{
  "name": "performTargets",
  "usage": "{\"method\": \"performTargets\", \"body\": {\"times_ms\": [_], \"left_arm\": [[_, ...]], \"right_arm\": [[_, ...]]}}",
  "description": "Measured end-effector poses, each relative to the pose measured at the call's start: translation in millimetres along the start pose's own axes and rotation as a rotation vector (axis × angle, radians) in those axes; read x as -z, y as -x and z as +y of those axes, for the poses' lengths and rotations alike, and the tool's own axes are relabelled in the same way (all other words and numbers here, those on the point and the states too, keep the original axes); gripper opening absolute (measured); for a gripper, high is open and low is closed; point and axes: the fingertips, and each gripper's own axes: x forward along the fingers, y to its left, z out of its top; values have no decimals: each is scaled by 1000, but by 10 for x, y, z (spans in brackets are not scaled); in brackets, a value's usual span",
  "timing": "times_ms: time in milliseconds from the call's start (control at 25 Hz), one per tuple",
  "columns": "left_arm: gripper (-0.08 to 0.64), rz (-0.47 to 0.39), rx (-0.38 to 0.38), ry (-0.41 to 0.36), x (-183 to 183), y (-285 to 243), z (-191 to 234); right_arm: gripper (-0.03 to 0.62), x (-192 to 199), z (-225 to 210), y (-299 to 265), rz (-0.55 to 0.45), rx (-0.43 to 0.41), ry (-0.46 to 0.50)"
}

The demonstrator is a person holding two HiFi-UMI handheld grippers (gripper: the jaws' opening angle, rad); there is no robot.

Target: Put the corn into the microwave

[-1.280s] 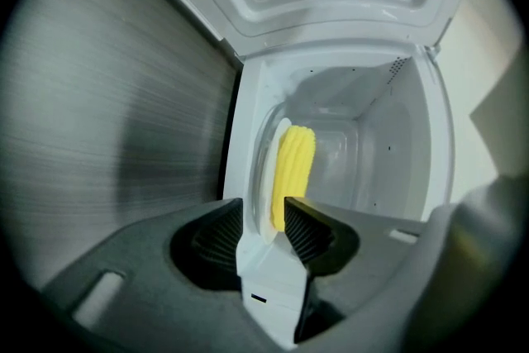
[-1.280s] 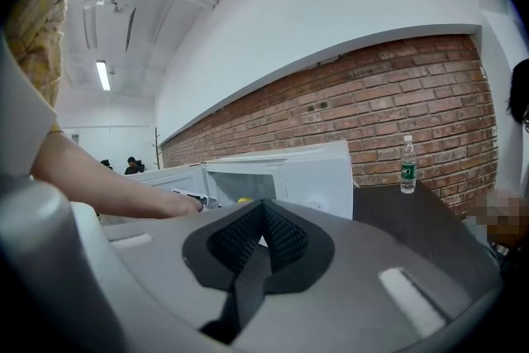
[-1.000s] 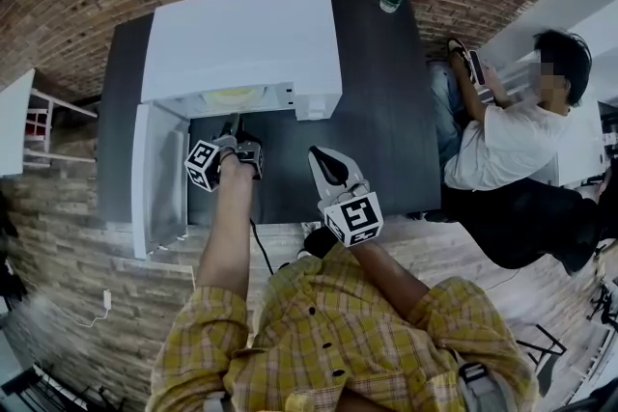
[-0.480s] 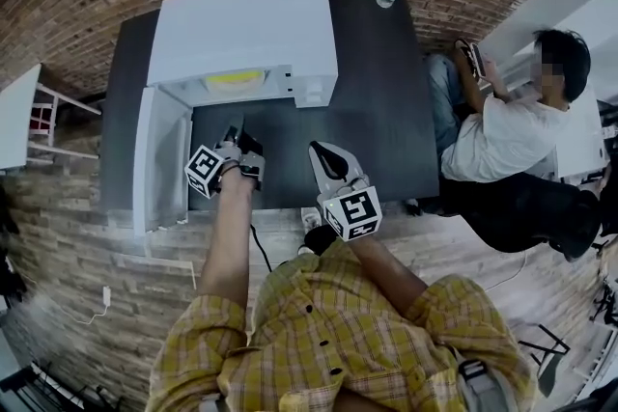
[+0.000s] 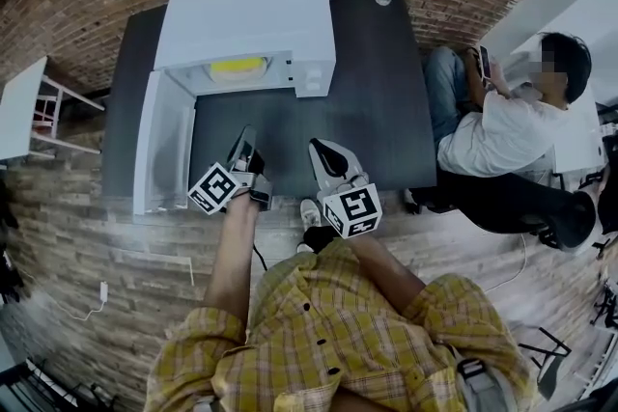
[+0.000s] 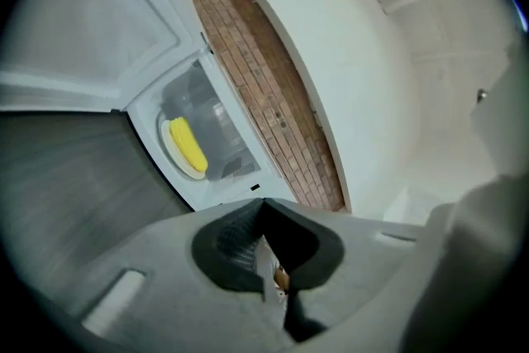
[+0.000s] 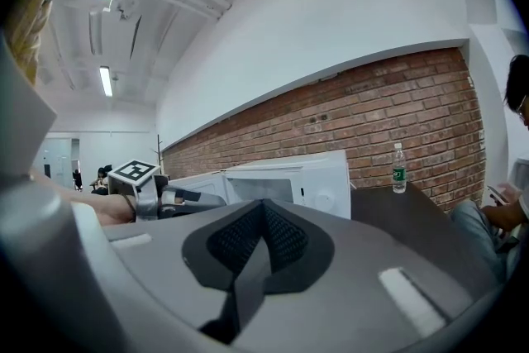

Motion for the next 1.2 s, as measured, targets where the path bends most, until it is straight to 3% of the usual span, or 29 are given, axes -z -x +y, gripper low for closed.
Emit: {"method": "performTargets", "body": {"times_ms": [360,600,840,1000,1200], "left_arm": [[-2,34,58,-276,215,394,-615],[-2,58,26,-477,341,596,-784],[-2,49,35,-579,473,757,-960],[-2,48,3,-709,494,844,-1033],[-2,29,-26,-773,503,910,-1063]], "right_arm": [[0,-16,70,248,-20,11,-7],[0,-14,145,365,-27,5,-11],[0,-38,206,457,-44,-2,-14],[0,-92,232,499,-55,3,-10],[0,-92,270,516,-56,-3,-2]]}}
